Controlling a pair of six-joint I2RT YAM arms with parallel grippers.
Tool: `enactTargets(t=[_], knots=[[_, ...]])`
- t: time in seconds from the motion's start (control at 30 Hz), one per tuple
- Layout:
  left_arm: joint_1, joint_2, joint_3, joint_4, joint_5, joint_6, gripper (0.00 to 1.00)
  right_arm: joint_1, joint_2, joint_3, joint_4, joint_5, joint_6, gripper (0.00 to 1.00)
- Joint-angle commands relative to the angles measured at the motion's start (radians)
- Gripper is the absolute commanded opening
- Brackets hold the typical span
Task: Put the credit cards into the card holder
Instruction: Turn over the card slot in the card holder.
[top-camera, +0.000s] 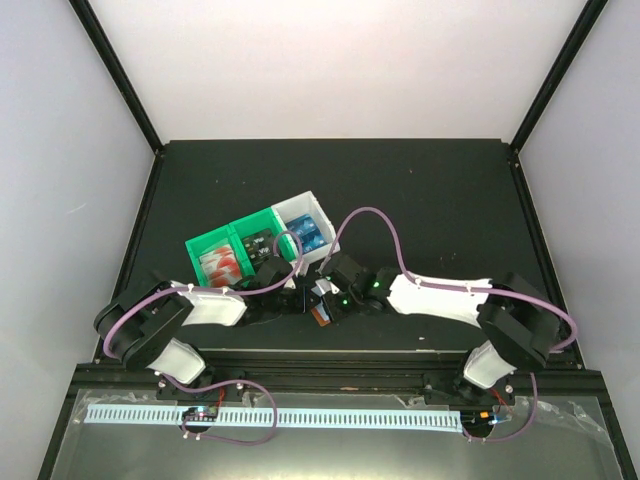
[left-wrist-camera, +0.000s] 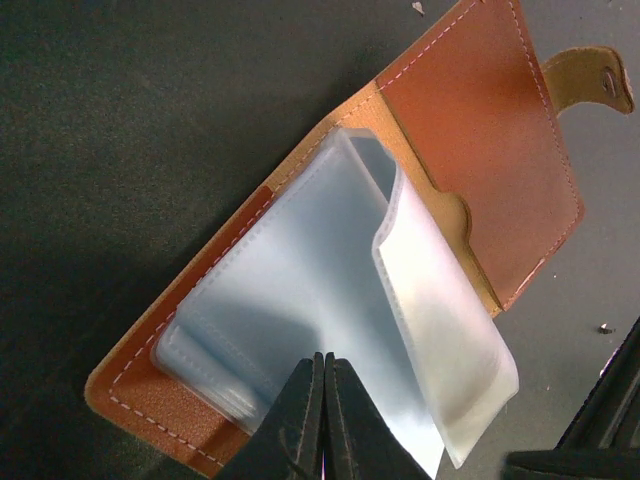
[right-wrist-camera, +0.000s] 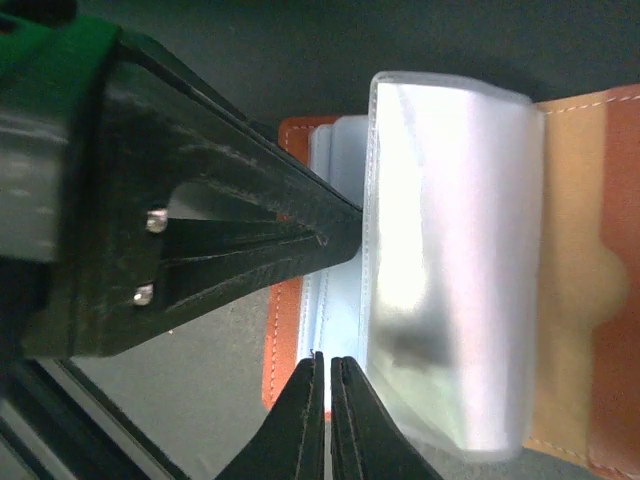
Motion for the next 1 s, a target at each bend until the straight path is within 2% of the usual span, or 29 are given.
enactTargets(t=[0.0,0.4,0.77,0.97], knots=[[-0.011,0.031,-0.002,-0.117,0.004,0.004,0.02,0.000,0.059,0.001,0.049,-0.033,-0.002,0.07],[-0.012,0.035,-0.006,-0.124,0.000,-0.002,0.02,0.012,0.163,0.032,0.094,-0.012,-0.024,0.10],[-0.011,0.039,-0.012,-0.147,-0.014,0.001,0.02,0.012,0.159,0.050,-0.015,0.391,0.094,0.13],[-0.011,0.038,-0.012,-0.150,-0.014,0.001,0.02,0.012,0.159,0.057,-0.079,0.482,0.116,0.29]])
